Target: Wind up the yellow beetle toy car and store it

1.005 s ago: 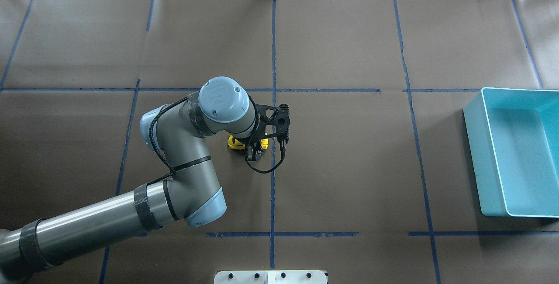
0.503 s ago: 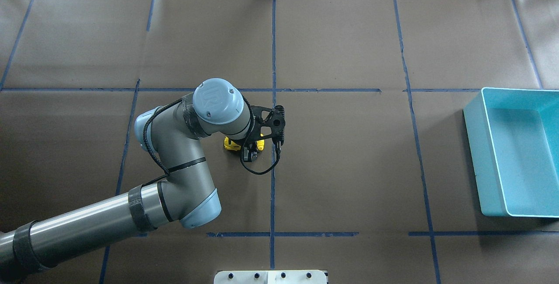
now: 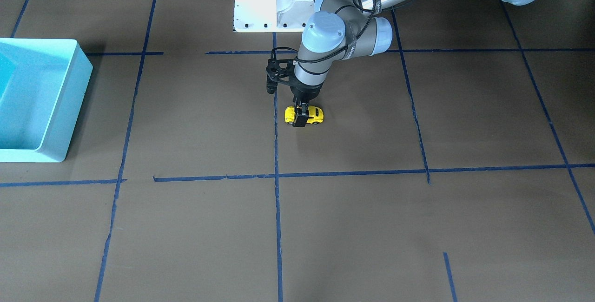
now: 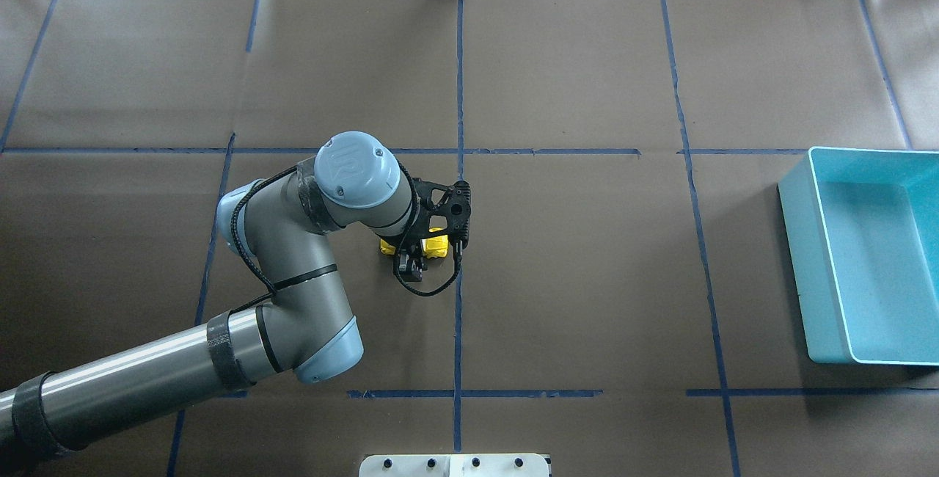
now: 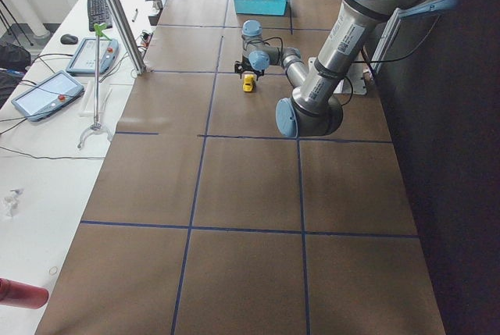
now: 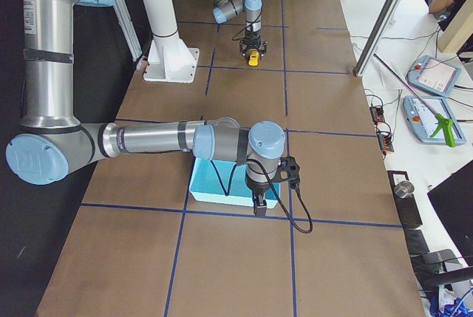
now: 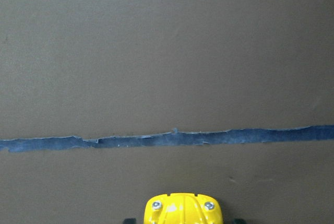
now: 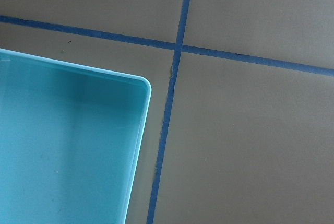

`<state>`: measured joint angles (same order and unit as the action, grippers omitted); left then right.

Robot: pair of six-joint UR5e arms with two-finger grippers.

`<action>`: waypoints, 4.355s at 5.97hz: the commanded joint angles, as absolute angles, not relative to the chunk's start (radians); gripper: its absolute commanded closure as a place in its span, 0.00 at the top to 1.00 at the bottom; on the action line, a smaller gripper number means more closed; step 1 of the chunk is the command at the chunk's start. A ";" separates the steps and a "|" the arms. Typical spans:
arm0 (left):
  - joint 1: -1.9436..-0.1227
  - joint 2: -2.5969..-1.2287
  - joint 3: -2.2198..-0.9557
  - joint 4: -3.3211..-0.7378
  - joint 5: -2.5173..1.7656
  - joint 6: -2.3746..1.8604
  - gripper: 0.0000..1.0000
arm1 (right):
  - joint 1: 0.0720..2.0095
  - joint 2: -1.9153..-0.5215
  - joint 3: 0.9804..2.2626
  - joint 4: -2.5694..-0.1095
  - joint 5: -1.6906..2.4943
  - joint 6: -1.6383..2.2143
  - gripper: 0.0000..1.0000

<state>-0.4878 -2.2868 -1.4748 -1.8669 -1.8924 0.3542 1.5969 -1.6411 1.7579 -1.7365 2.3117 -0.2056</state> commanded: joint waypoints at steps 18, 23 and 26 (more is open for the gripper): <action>-1.235 -1.721 -1.750 -1.448 -2.157 0.325 1.00 | 1.459 -1.621 1.881 -1.637 2.301 -0.206 1.00; -1.651 -1.540 -1.562 -1.450 -2.314 0.208 1.00 | 0.998 -1.560 1.976 -1.447 2.085 -0.279 1.00; -1.687 -1.543 -1.554 -1.453 -2.341 0.109 1.00 | 0.783 -1.526 1.974 -1.447 1.965 -0.401 1.00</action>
